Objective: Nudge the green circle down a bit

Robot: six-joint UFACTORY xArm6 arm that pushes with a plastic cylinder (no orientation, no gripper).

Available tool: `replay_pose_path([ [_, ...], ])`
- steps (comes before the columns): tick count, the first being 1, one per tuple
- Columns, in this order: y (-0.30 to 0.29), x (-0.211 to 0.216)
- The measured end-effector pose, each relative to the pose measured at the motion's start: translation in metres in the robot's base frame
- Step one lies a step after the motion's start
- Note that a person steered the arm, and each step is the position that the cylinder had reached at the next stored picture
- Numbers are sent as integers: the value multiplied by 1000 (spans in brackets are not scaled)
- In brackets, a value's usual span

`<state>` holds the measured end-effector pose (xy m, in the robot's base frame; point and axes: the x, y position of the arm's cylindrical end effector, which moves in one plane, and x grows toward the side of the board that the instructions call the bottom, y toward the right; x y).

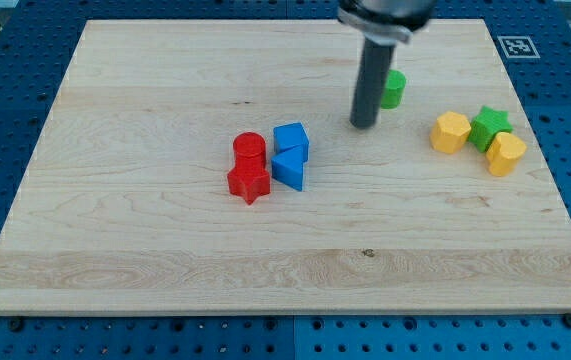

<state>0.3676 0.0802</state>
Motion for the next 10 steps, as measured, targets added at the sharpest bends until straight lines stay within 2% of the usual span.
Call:
replay_pose_path([
  [1,-28,-65],
  [2,-29,-78],
  [3,4,-78],
  [5,33,-76],
  [7,80,-42],
  [8,82,-11],
  [9,80,-24],
  [10,66,-56],
])
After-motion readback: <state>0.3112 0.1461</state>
